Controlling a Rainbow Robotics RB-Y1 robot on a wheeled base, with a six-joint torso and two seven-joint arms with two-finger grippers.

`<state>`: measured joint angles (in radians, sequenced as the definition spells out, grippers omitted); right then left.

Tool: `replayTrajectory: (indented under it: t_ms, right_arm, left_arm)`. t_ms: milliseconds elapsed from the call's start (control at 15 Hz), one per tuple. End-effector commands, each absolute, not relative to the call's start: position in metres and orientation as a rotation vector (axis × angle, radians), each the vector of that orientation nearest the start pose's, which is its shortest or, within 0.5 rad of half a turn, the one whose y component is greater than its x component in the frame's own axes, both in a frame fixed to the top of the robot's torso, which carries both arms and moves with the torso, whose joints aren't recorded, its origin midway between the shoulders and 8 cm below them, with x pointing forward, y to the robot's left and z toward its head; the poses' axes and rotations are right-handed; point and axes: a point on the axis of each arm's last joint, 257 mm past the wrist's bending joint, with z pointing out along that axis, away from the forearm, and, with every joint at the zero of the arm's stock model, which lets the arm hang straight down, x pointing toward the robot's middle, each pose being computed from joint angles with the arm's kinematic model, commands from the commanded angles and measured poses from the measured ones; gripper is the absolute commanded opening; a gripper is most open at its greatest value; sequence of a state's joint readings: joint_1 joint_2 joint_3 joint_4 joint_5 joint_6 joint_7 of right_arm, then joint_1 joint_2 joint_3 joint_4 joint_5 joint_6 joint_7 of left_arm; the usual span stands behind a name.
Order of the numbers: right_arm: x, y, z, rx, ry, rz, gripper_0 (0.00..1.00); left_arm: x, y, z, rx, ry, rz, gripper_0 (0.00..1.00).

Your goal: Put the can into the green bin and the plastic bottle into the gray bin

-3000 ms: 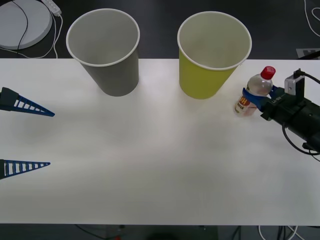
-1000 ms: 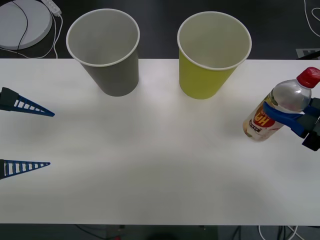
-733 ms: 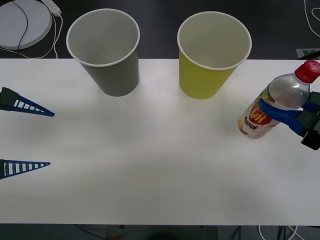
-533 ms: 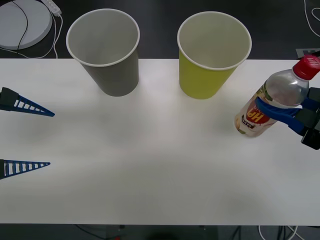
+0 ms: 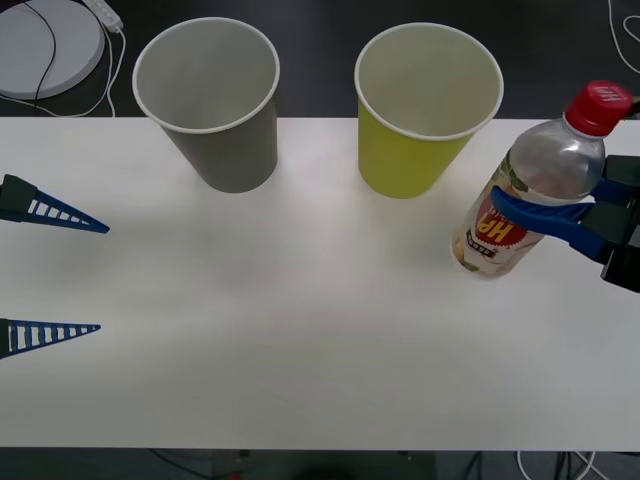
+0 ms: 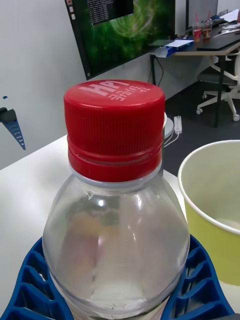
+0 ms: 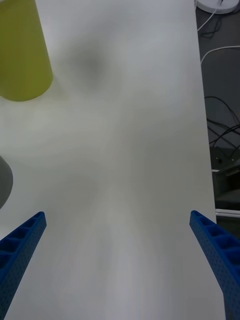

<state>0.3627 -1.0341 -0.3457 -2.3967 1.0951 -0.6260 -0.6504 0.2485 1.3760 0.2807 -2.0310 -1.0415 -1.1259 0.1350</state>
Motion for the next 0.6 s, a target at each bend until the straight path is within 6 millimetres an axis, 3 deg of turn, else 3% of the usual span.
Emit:
replayTrajectory:
  t_ms: [67, 600]
  right_arm:
    - [0.348, -0.165, 0.002, -0.87, 1.5, 0.587, 0.0]
    - [0.362, -0.134, 0.027, -0.913, 1.581, 0.621, 0.0]
  left_arm:
    - [0.327, 0.265, -0.11, 1.681, 1.575, -0.347, 1.0]
    - [0.327, 0.265, -0.11, 1.681, 1.575, -0.347, 1.0]
